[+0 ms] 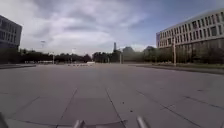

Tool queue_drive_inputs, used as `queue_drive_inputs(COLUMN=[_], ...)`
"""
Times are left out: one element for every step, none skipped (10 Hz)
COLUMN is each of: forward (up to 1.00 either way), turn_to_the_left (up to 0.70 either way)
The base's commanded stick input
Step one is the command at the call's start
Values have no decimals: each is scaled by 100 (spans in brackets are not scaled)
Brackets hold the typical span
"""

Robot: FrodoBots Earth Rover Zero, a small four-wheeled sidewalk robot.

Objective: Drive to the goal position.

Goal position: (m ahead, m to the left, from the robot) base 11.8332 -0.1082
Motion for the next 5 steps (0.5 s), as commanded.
queue_drive_inputs(forward=[100, 100, 100, 100, 100], turn_to_the_left=[0, 0, 0, 0, 0])
